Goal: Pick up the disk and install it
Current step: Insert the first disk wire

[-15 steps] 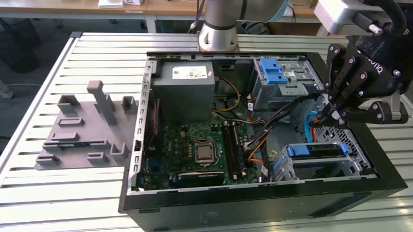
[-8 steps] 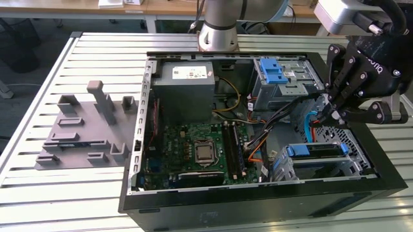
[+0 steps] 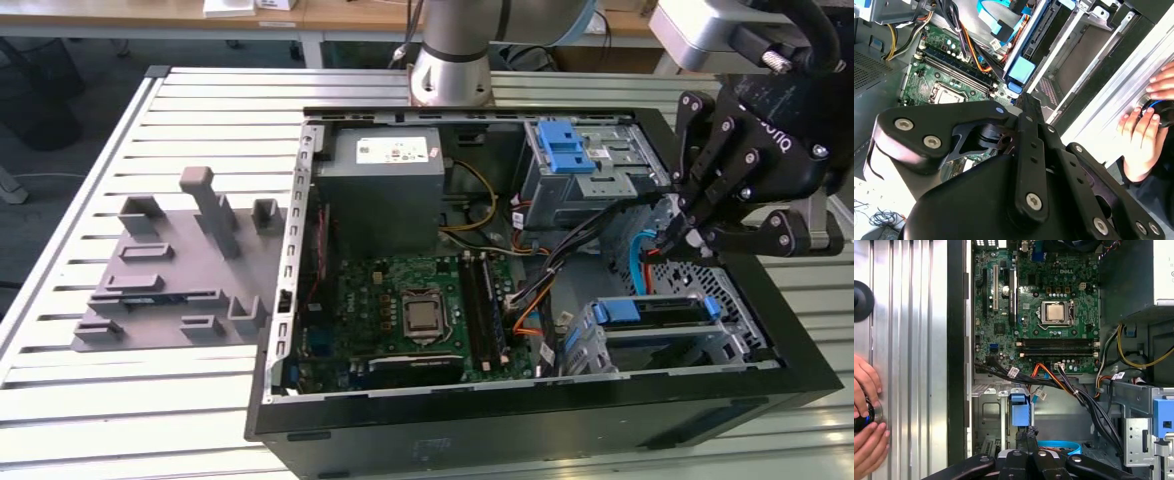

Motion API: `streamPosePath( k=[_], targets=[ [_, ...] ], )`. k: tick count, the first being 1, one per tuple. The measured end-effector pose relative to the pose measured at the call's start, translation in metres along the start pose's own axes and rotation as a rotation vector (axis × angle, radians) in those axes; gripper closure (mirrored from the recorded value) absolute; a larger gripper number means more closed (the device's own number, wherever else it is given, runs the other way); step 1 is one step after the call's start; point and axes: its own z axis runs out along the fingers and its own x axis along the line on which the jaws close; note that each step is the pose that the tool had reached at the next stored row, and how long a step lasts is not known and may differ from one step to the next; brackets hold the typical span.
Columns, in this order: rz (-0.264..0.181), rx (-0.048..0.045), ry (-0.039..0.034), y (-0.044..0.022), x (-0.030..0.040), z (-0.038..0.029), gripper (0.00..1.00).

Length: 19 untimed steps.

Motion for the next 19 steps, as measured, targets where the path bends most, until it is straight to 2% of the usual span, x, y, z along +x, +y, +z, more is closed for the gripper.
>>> streamPosePath(
  k=[5, 14, 19],
  targets=[
    [0.000, 0.0000, -0.0001, -0.0029, 0.0000, 0.0000, 0.89],
    [0.000, 0.0000, 0.0000, -0.0220, -0.0025, 0.0003, 0.89],
    [0.000, 0.0000, 0.0000, -0.0236, -0.0085, 0.0008, 0.89]
  ],
)
